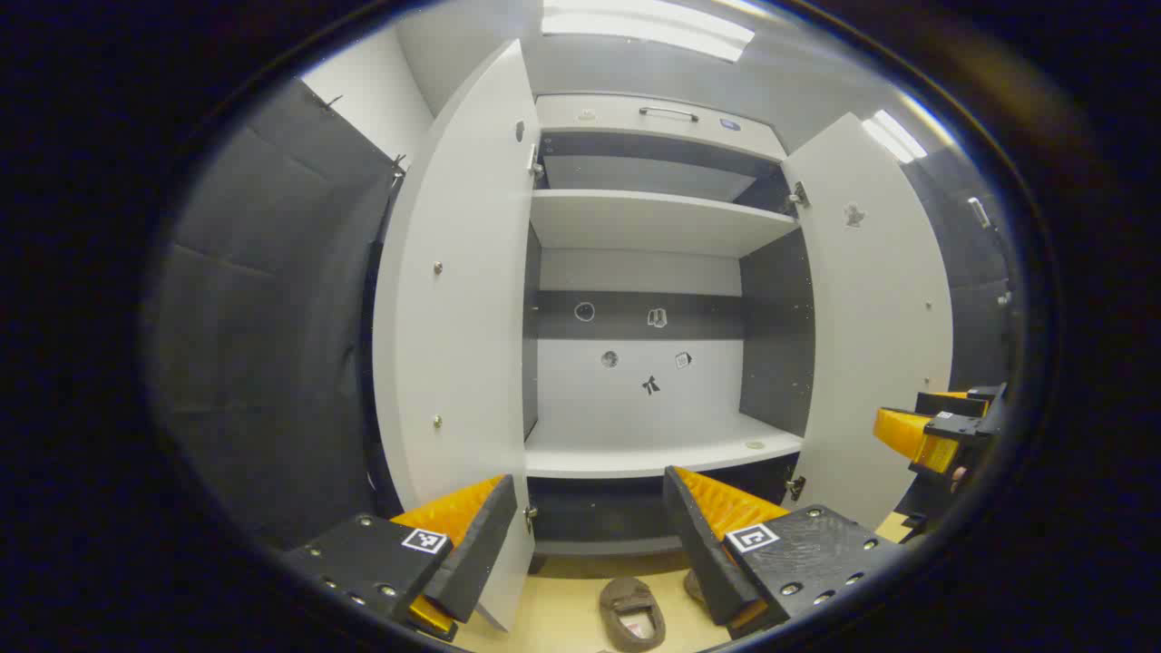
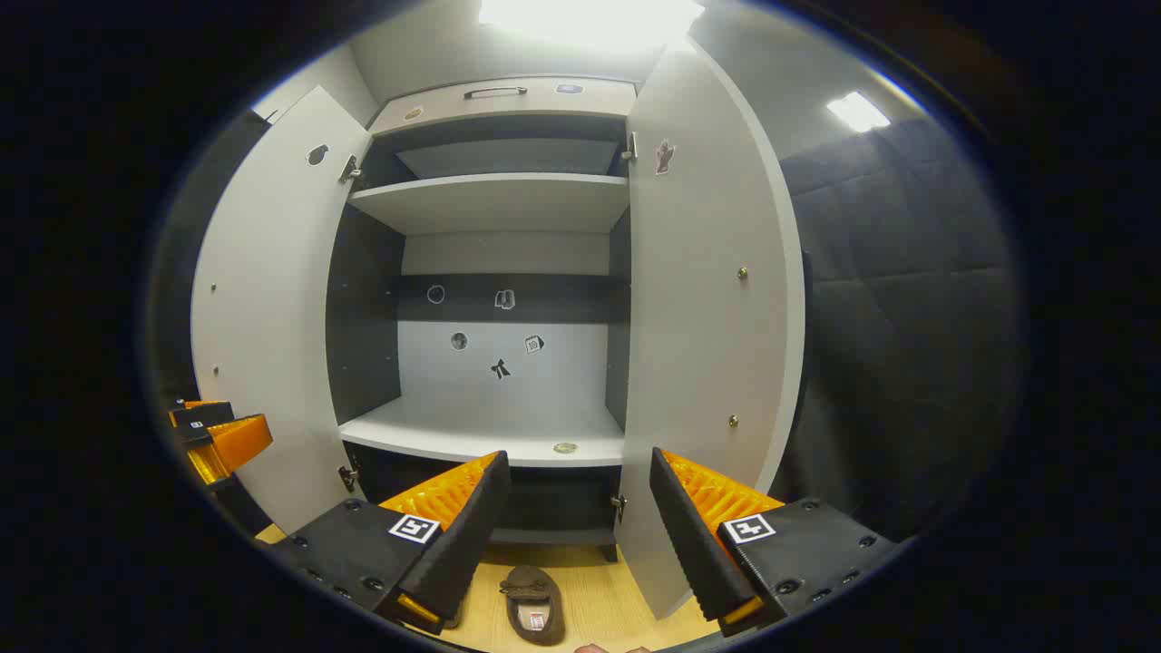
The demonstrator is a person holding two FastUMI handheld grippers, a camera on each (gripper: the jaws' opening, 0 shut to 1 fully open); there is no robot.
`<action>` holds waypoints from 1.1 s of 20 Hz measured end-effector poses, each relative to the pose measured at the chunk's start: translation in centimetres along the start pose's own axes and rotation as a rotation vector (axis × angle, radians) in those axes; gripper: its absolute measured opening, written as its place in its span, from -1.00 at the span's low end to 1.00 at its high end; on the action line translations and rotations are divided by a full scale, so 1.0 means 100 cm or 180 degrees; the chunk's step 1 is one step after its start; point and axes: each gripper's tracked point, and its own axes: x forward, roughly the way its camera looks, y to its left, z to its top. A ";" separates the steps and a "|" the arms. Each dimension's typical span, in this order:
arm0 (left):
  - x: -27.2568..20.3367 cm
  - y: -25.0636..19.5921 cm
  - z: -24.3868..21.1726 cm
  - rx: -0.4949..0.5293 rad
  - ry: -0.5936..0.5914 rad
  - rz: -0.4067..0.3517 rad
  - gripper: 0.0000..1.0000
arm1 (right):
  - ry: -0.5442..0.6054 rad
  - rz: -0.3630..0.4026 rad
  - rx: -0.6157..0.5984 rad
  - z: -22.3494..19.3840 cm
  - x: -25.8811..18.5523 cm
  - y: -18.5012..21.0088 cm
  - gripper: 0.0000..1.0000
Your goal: Grab one shoe with the right hand and put it into the shoe cabinet, grab the other shoe with the left hand and put it into the shoe cabinet; then close the right door with the right hand and the left door with the left hand.
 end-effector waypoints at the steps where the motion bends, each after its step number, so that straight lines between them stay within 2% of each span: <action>1: -0.001 0.000 0.000 -0.0005 0.0000 -0.0005 0.89 | 0.0005 -0.0013 0.0007 -0.001 -0.001 -0.001 0.95; 13: -0.004 -0.012 -0.005 -0.0013 0.0028 -0.0189 0.89 | -0.0026 -0.0043 0.0040 0.004 -0.015 -0.002 0.95; 22: -0.012 -0.008 -0.011 -0.0003 0.0054 -0.0092 0.89 | 0.0041 0.0015 0.0054 0.004 -0.009 -0.001 0.95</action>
